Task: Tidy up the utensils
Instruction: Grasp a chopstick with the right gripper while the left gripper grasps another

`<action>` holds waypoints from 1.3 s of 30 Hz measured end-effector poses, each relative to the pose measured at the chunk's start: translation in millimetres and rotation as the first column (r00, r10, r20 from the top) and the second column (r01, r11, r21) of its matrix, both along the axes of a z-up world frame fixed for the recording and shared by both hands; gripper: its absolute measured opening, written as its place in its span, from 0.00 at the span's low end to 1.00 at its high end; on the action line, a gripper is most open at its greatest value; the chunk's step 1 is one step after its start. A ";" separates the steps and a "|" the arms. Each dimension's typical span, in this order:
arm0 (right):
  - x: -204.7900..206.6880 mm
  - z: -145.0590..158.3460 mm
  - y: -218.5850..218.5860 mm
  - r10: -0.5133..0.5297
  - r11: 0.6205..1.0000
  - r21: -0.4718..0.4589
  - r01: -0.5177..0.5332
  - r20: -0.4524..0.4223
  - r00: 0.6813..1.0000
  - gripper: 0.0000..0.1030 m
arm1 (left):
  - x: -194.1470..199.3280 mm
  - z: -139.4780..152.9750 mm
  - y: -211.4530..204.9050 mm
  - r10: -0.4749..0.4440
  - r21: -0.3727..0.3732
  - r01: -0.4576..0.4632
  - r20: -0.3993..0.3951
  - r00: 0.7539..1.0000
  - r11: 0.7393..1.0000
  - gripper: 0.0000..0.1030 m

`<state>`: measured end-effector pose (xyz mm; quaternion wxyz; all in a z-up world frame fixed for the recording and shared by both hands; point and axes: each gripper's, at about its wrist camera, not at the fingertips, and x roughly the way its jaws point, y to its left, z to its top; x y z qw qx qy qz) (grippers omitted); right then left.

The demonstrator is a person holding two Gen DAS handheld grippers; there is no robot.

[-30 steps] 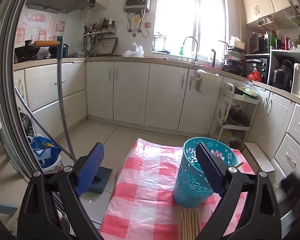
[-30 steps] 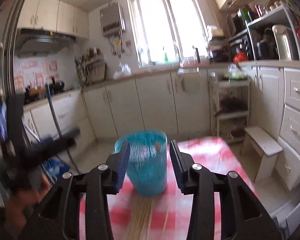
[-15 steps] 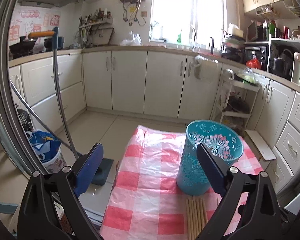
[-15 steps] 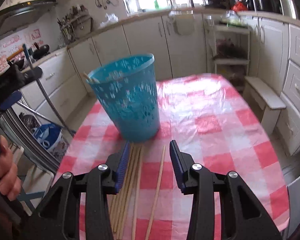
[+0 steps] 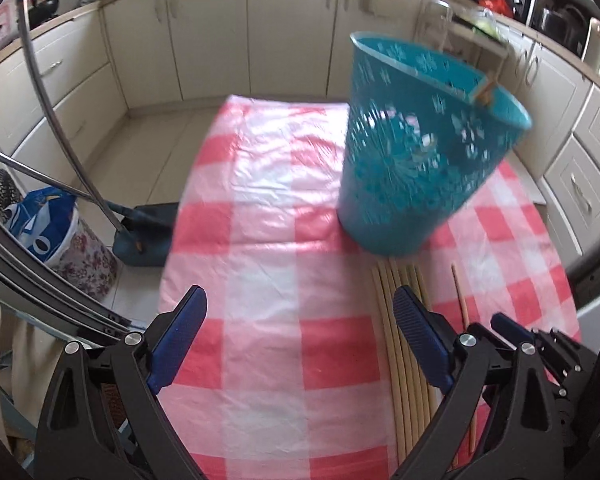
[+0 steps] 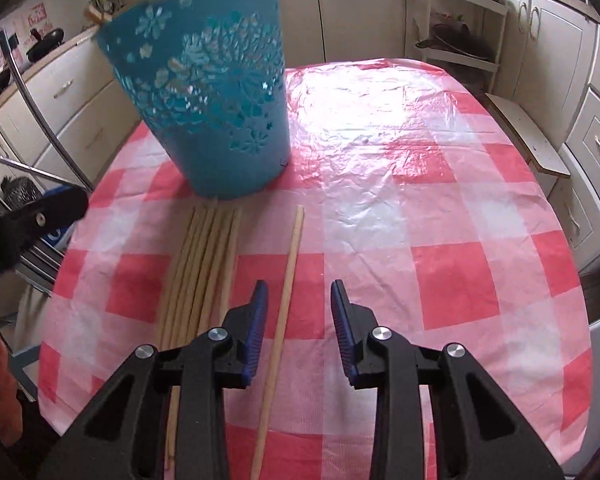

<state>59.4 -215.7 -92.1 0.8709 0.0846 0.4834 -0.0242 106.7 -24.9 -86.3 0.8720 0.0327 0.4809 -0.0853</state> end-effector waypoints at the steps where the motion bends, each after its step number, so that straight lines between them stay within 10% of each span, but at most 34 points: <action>1: 1.1 -2.9 2.3 0.007 1.000 -0.013 -0.008 -0.010 1.000 0.30 | -1.2 -5.0 -3.8 -0.009 0.015 0.009 -0.006 1.000 1.000 0.88; 10: -2.6 0.3 0.5 0.022 0.997 -0.077 -0.023 -0.014 1.000 0.12 | 0.3 -32.5 -19.8 -0.027 0.061 0.030 -0.052 0.998 0.998 0.88; 33: 0.9 -1.3 -13.7 0.009 0.999 -0.042 -0.010 -0.018 1.000 0.11 | 12.0 -63.6 -35.9 -0.012 0.103 0.023 -0.105 0.994 0.994 0.87; 39: 0.9 -2.1 -10.2 0.021 0.998 -0.063 -0.022 -0.016 1.000 0.11 | 9.8 -59.7 -42.1 -0.035 0.090 0.042 -0.084 0.996 0.995 0.66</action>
